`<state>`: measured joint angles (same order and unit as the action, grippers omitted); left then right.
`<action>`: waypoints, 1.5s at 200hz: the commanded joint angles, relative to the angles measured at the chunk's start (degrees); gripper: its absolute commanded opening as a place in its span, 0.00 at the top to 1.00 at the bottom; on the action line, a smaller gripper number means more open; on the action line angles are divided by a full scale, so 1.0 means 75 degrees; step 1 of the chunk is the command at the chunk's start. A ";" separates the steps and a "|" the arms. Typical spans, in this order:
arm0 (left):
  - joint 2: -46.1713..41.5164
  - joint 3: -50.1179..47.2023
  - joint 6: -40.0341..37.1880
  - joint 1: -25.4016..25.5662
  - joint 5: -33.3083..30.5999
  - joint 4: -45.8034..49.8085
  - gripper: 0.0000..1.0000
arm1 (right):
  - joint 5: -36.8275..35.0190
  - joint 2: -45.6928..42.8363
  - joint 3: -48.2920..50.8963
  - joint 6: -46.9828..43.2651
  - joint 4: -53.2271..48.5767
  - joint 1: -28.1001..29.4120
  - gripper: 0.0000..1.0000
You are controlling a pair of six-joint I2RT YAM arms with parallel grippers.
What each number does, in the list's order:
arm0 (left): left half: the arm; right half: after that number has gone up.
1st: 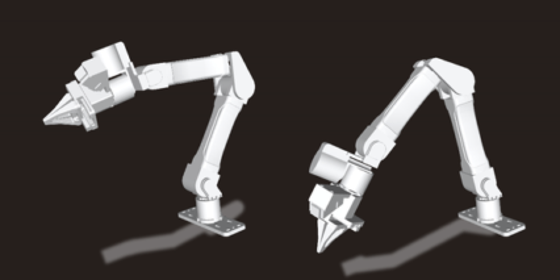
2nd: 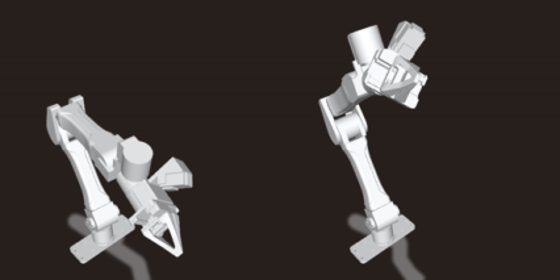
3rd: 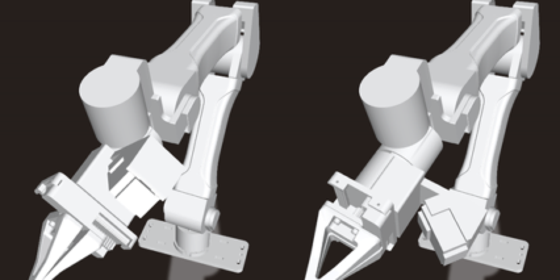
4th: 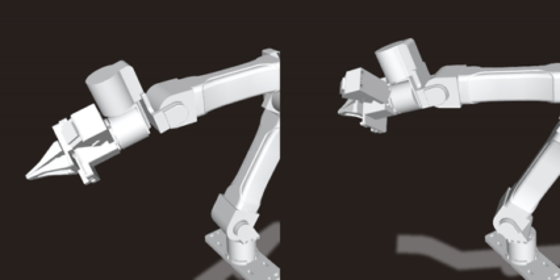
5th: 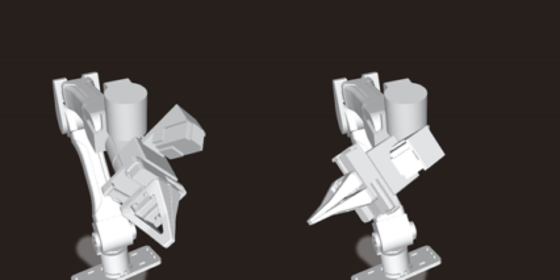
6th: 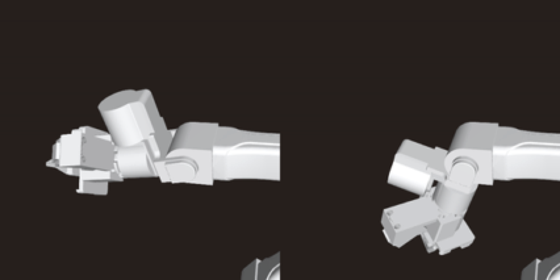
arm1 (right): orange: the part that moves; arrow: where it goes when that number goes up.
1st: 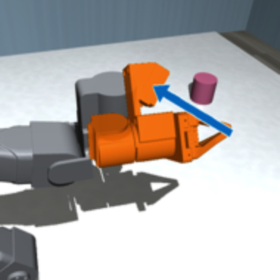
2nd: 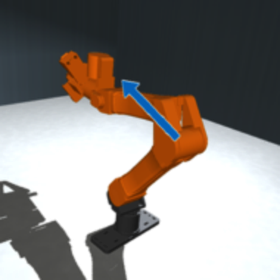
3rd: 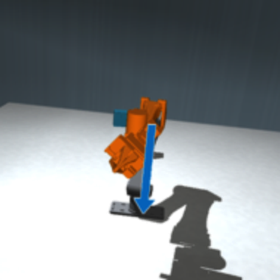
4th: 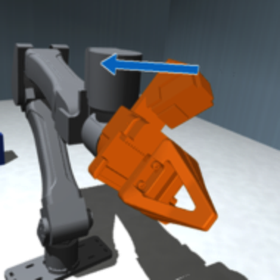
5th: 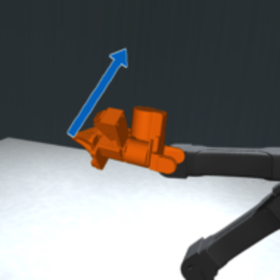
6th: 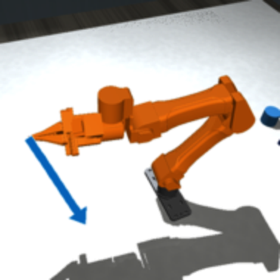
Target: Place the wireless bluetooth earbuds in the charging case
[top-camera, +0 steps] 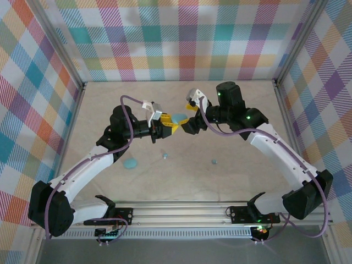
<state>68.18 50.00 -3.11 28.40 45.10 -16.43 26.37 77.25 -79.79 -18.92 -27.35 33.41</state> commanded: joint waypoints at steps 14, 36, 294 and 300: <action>-0.0173 -0.0057 -0.0137 0.0115 0.0417 -0.0150 0.91 | -0.0743 0.0285 -0.0567 -0.0251 0.0058 -0.0039 0.23; -0.0197 -0.0102 -0.0125 0.0115 0.0387 -0.0142 0.91 | -0.0873 0.0385 -0.0812 -0.0313 0.0020 -0.0048 0.23; -0.1252 -0.1769 0.0439 0.0118 -0.1062 -0.0004 0.92 | -0.0471 0.1301 -0.3091 0.3257 -0.3083 -0.1220 0.34; -0.1308 -0.1818 0.0437 0.0115 -0.1099 -0.0001 0.92 | -0.0753 0.1532 -0.3261 0.3261 -0.3312 -0.1220 0.35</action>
<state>60.84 37.78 -0.45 28.75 38.24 -15.70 28.25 83.24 -100.18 2.81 -43.66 24.91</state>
